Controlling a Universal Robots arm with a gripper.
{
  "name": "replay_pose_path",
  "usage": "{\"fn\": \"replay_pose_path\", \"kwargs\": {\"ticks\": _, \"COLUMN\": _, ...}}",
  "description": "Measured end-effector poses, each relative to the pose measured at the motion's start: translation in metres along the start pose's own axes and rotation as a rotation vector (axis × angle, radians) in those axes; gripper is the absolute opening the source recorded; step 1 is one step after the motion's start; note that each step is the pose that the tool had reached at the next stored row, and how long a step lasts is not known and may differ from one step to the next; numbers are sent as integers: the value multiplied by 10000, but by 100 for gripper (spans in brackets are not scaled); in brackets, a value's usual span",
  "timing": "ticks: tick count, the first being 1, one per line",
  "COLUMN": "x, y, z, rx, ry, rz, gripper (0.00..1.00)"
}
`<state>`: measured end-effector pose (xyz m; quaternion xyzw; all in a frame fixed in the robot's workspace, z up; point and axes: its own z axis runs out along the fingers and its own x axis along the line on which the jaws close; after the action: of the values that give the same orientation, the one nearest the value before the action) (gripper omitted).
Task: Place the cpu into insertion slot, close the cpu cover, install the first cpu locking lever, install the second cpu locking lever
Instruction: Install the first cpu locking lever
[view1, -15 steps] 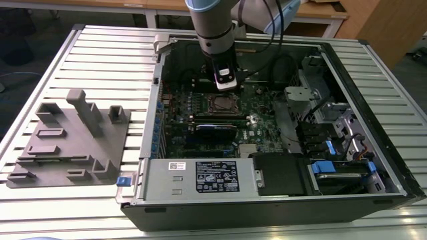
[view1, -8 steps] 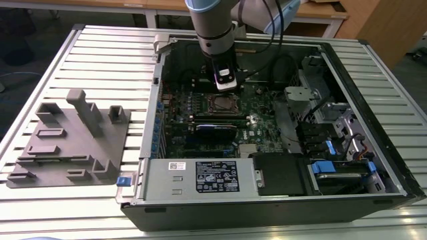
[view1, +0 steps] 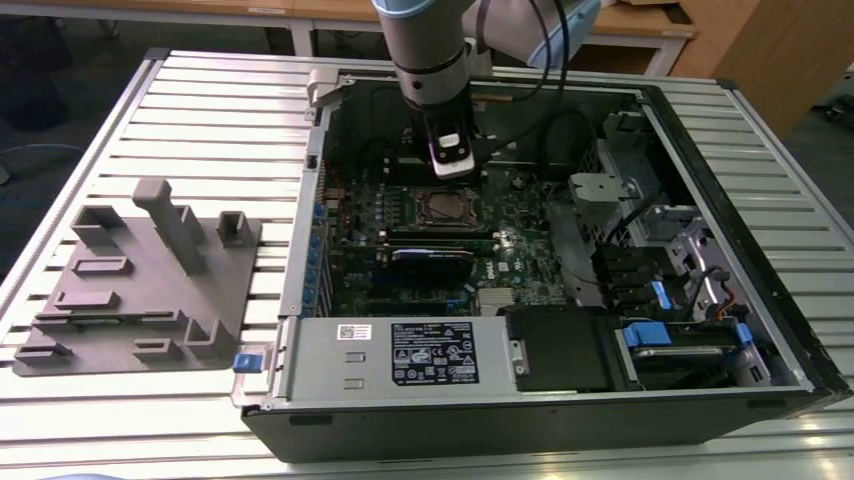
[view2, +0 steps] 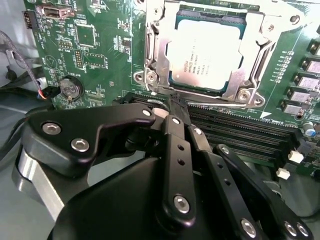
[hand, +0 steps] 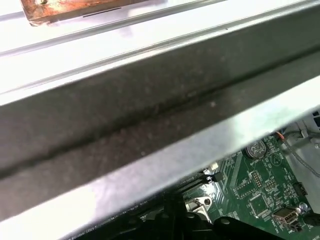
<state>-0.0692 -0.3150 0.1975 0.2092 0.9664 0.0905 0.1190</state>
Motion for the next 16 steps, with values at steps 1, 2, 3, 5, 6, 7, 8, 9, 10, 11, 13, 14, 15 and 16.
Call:
{"fn": "replay_pose_path", "kwargs": {"ticks": 1, "x": 0, "y": 0, "z": -1, "rx": -19, "ry": -2, "rz": 3, "gripper": 11}}
{"fn": "replay_pose_path", "kwargs": {"ticks": 2, "x": 1, "y": -1, "z": -2, "rx": -83, "ry": 1, "rz": 16, "gripper": 11}}
{"fn": "replay_pose_path", "kwargs": {"ticks": 3, "x": 2, "y": -2, "z": -2, "rx": -194, "ry": 19, "rz": 43, "gripper": 11}}
{"fn": "replay_pose_path", "kwargs": {"ticks": 5, "x": 3, "y": -2, "z": -2, "rx": -336, "ry": 45, "rz": 78, "gripper": 11}}
{"fn": "replay_pose_path", "kwargs": {"ticks": 6, "x": 4, "y": -2, "z": -2, "rx": -359, "ry": 48, "rz": 84, "gripper": 11}}
{"fn": "replay_pose_path", "kwargs": {"ticks": 7, "x": 6, "y": -3, "z": -2, "rx": -387, "ry": 52, "rz": 89, "gripper": 11}}
{"fn": "replay_pose_path", "kwargs": {"ticks": 8, "x": 7, "y": -3, "z": -3, "rx": -407, "ry": 54, "rz": 94, "gripper": 11}}
{"fn": "replay_pose_path", "kwargs": {"ticks": 9, "x": 10, "y": -4, "z": -4, "rx": -426, "ry": 53, "rz": 99, "gripper": 11}}
{"fn": "replay_pose_path", "kwargs": {"ticks": 10, "x": 13, "y": -6, "z": -5, "rx": -440, "ry": 51, "rz": 101, "gripper": 11}}
{"fn": "replay_pose_path", "kwargs": {"ticks": 11, "x": 14, "y": -6, "z": -5, "rx": -449, "ry": 51, "rz": 102, "gripper": 11}}
{"fn": "replay_pose_path", "kwargs": {"ticks": 13, "x": 21, "y": -10, "z": -8, "rx": -460, "ry": 38, "rz": 101, "gripper": 11}}
{"fn": "replay_pose_path", "kwargs": {"ticks": 14, "x": 28, "y": -13, "z": -9, "rx": -472, "ry": 16, "rz": 97, "gripper": 11}}
{"fn": "replay_pose_path", "kwargs": {"ticks": 15, "x": 34, "y": -15, "z": -11, "rx": -480, "ry": -1, "rz": 94, "gripper": 11}}
{"fn": "replay_pose_path", "kwargs": {"ticks": 16, "x": 42, "y": -18, "z": -13, "rx": -486, "ry": -15, "rz": 91, "gripper": 11}}
